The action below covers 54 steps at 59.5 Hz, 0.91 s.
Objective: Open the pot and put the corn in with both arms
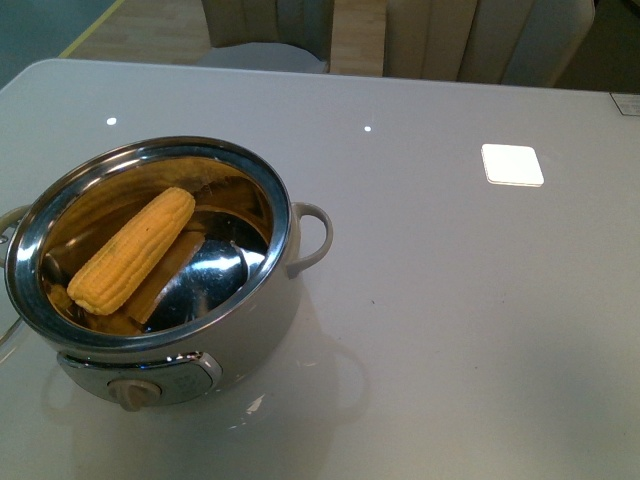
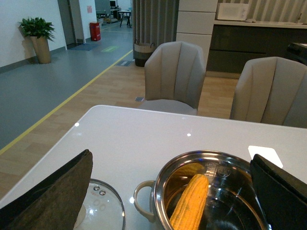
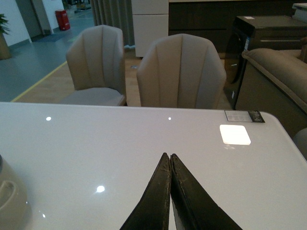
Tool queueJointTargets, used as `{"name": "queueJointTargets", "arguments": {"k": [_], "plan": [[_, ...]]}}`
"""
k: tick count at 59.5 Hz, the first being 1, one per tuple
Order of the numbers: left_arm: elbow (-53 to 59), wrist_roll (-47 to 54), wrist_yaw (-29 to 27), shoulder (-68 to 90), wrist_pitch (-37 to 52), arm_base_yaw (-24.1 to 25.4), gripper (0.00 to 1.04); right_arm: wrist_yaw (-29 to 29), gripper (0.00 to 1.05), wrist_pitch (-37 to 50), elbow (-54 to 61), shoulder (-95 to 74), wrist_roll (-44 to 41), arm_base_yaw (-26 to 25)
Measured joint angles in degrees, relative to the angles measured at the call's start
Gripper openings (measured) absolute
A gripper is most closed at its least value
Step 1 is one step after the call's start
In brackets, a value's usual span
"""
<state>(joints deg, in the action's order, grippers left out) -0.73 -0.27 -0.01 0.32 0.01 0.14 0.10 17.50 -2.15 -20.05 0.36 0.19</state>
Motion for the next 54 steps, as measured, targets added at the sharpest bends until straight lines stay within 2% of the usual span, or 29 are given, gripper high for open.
{"name": "queueJointTargets", "arguments": {"k": [9,36,43,54], "plan": [[0.00,0.00,0.00,0.00,0.00,0.00,0.98,-0.09,0.02,0.09,0.96,2.43,0.00,0.00],[0.00,0.00,0.00,0.00,0.00,0.00,0.98,-0.07,0.02,-7.37,0.96,9.92,0.00,0.00],[0.00,0.00,-0.02,0.00,0.00,0.00,0.98,-0.07,0.02,-16.90,0.96,18.51,-0.02,0.00],[0.00,0.00,0.00,0.00,0.00,0.00,0.98,-0.07,0.02,-17.40,0.94,19.65,0.00,0.00]]}}
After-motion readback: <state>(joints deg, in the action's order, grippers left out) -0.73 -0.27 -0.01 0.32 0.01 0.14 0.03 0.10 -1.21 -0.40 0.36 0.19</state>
